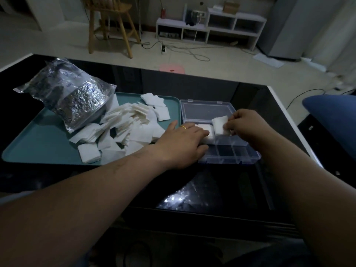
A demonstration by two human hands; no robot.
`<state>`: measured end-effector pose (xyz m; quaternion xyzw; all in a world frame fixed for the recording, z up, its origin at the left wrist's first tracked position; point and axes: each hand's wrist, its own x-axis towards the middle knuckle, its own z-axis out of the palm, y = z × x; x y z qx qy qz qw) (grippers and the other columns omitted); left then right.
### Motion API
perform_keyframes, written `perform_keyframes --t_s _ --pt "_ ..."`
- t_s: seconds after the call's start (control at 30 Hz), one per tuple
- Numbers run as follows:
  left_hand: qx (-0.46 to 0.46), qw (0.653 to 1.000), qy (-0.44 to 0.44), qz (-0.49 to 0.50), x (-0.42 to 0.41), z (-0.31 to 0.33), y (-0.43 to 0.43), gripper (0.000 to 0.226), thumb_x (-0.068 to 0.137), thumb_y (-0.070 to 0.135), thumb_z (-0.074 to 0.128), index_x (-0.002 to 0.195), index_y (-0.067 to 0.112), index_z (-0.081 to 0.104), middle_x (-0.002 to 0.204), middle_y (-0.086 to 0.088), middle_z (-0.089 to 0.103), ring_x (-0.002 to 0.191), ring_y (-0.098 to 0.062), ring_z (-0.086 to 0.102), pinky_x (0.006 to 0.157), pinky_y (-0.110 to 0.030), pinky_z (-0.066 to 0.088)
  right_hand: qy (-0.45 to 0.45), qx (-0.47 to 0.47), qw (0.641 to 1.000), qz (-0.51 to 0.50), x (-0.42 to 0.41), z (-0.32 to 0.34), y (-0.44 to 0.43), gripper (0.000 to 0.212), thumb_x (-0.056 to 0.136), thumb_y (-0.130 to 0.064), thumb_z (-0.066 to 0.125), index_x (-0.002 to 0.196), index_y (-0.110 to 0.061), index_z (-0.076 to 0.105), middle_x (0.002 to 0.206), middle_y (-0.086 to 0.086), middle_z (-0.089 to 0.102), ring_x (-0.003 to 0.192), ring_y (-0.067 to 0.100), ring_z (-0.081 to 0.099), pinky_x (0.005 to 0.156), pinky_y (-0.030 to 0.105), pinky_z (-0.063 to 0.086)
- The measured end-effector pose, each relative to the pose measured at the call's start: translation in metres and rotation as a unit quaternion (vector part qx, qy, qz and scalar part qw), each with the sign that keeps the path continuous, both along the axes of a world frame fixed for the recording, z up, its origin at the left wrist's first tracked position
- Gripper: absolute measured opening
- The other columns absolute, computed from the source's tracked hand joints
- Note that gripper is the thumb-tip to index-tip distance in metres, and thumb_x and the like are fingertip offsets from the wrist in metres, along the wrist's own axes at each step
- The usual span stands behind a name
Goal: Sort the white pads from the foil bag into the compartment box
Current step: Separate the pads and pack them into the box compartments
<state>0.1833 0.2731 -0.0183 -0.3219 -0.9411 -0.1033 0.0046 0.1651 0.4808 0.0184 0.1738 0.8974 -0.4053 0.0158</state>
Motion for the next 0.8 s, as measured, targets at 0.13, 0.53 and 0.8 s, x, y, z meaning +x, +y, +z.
perform_keyframes --t_s 0.13,0.53,0.8 --pt "-0.01 1.0 -0.014 0.019 -0.002 -0.002 0.006 0.042 0.102 0.05 0.035 0.134 0.029 0.052 0.143 0.006 0.056 0.137 -0.02 0.043 0.116 -0.056 0.018 0.022 0.057 0.998 0.002 -0.001 -0.005 0.004 0.01 0.087 -0.005 0.072 0.096 -0.003 0.069 0.095 0.015 0.071 0.092 0.031 0.068 0.085 0.049 0.06" --pt "-0.013 1.0 -0.016 0.02 -0.005 -0.006 0.013 0.047 0.102 0.05 0.034 0.142 0.029 0.046 0.154 0.007 0.045 0.144 -0.018 0.034 0.117 -0.059 0.015 -0.026 0.254 0.966 0.034 -0.009 -0.019 -0.003 0.015 0.09 -0.023 0.062 0.082 -0.01 0.057 0.084 0.008 0.062 0.072 0.023 0.059 0.059 0.031 0.044" --pt "-0.008 0.999 -0.029 0.02 -0.005 -0.005 0.012 0.049 0.103 0.051 0.034 0.145 0.029 0.044 0.153 0.006 0.045 0.146 -0.017 0.032 0.118 -0.06 0.014 0.013 0.315 0.948 0.036 -0.008 -0.023 -0.006 0.012 0.089 -0.016 0.06 0.1 -0.013 0.064 0.097 0.007 0.066 0.083 0.027 0.063 0.065 0.035 0.05"
